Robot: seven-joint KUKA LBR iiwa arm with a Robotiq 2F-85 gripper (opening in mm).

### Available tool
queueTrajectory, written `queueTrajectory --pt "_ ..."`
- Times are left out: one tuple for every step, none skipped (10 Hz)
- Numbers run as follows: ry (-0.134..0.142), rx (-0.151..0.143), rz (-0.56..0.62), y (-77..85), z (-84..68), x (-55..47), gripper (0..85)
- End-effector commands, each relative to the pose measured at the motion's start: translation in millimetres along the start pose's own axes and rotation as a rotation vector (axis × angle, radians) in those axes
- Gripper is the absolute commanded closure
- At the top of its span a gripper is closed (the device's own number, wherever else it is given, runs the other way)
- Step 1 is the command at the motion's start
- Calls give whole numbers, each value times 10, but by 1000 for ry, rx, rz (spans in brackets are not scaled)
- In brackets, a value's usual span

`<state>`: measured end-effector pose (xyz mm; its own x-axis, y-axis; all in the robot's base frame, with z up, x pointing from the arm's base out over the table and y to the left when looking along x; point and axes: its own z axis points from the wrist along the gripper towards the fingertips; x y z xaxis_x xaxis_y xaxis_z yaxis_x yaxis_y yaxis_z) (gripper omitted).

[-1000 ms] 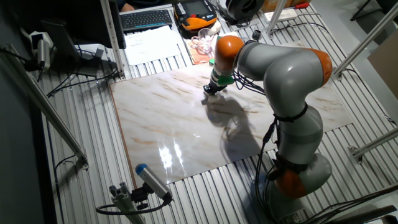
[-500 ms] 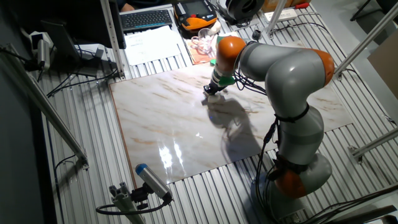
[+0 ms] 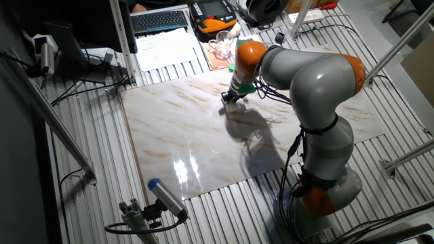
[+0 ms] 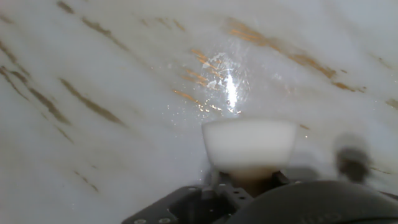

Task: Clean the tabletop with a sponge

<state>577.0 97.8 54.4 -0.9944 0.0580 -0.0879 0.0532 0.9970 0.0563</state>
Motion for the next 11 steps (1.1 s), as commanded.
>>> queueTrajectory --pt "-1 2 4 1 -22 -11 340" --pt "-1 8 7 1 -46 -24 170" --pt "-1 13 9 3 -72 -38 170" --pt "-2 14 9 7 -93 -49 170" --pt "0 16 10 13 -116 -60 170" --pt "4 18 12 23 -148 -74 170" --pt "4 23 16 46 -178 -80 170" --pt "4 28 24 76 -210 -80 170" --pt "5 33 32 108 -241 -75 170" --pt "6 33 38 124 -273 -71 170" --pt "8 27 38 124 -308 -72 170"
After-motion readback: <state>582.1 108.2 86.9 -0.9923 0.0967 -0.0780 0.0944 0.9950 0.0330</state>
